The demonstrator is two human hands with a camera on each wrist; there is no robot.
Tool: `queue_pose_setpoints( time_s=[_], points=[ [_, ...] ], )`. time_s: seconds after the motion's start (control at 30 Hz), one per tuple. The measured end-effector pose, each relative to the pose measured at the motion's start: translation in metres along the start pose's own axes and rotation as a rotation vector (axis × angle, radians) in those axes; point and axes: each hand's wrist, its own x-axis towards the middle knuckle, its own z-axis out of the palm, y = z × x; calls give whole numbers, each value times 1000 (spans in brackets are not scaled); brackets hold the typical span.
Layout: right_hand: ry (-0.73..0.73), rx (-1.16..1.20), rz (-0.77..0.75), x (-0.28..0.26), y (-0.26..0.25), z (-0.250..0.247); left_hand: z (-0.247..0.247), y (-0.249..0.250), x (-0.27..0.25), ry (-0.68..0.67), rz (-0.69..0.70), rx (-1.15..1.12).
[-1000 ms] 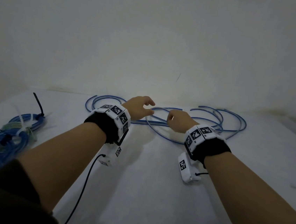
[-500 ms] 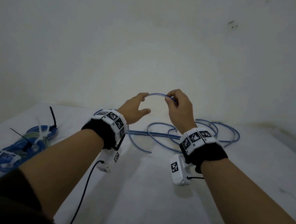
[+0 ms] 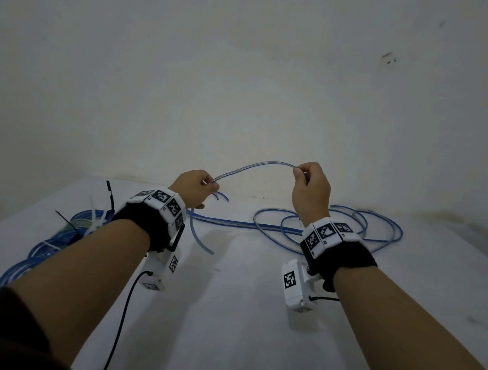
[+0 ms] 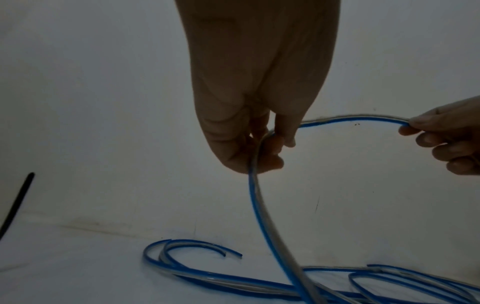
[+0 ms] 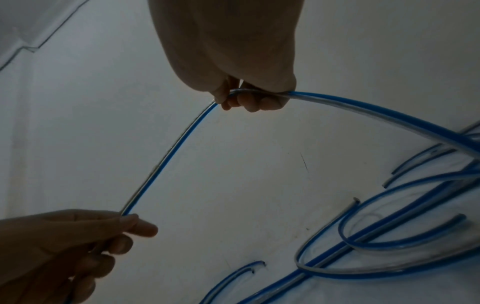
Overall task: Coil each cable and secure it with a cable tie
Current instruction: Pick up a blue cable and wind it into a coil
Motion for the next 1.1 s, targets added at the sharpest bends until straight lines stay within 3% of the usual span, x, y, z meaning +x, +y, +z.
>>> queue_pose_setpoints(
  time_s=[0.2, 0.4, 0.63, 0.83, 1.1],
  points=[
    [-15, -85, 61, -4, 5, 1, -9, -2, -5, -28, -135, 40],
    [-70, -140, 125, -7, 11, 1, -19, -7, -5, 5, -85, 303],
    [-45, -110, 168, -9, 10, 5, -25, -9, -10, -5, -127, 284],
    [-52, -101, 186, -10, 8, 10, -32, -15, -6, 187, -69, 283],
    [-81, -91, 183, -11, 3, 18, -44, -16, -8, 301, -35, 260]
  ],
)
